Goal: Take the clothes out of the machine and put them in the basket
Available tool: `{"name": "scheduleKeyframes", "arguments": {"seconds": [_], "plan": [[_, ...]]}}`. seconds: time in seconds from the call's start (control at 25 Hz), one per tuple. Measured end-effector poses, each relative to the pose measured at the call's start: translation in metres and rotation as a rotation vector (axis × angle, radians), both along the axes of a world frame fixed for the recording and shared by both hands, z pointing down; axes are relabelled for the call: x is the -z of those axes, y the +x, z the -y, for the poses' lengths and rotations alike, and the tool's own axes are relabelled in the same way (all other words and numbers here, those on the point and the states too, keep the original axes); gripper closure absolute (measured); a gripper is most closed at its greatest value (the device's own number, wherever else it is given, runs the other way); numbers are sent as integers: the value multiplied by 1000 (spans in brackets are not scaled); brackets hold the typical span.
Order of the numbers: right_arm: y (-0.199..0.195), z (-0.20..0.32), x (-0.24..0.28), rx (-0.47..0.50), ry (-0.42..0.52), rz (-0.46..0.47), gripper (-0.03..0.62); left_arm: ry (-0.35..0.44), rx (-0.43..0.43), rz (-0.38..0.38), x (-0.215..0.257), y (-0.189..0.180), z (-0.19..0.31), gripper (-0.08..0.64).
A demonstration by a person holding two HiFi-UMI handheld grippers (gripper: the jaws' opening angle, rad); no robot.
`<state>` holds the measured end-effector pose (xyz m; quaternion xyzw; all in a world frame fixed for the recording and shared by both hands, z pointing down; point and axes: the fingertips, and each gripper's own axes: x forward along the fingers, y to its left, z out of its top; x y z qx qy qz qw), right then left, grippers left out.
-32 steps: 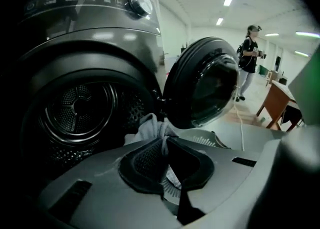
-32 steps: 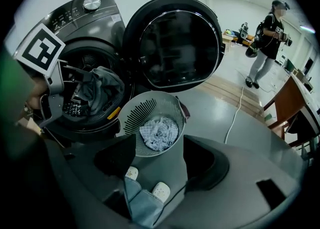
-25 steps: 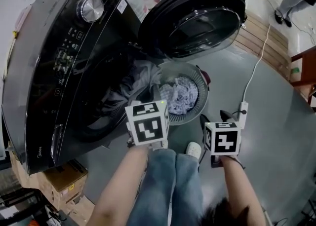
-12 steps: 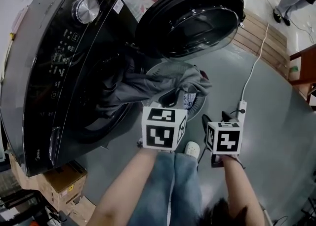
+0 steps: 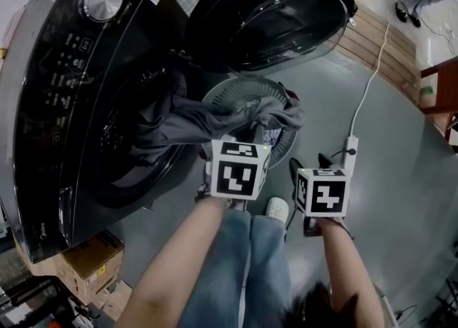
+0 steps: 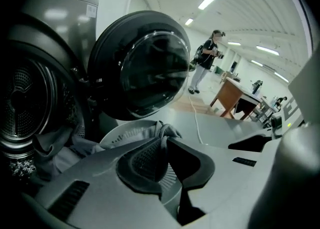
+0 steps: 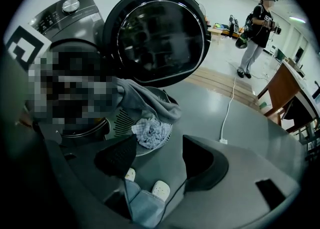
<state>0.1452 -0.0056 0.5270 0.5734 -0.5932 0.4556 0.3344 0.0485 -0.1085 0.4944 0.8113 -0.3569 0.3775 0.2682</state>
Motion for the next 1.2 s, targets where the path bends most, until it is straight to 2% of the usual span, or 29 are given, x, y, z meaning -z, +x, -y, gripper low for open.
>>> {"name": "scheduleKeyframes", "arguments": {"seconds": [0.08,0.12,0.2,0.28,0.4,0.6,0.84,1.2], "plan": [[-3,0,-7,4,-8,4,304,-1,3,46,-18,-7,-1,521],[-3,0,-10,1,-10,5,304,-11,-1,57,-26,-10,-3,465],[-3,-1,-16,-1,-16,6,304,-46,-9,53,-41,-11,-9,169],[-4,-2,-21,4,-22,6,304,-61,-16,62,-52,-15,-14,134],[-6,-3,-29,6,-30,3,304,-55,-27,99,-63,-26,-16,110],[-11,1,-41,16,-37,-1,304,-42,18,134,-75,-57,-8,103],[-27,6,-50,18,-48,-3,304,-1,93,204,-79,-120,14,97],[-67,23,-46,54,-46,-4,304,106,199,347,-66,-220,50,84]]}}
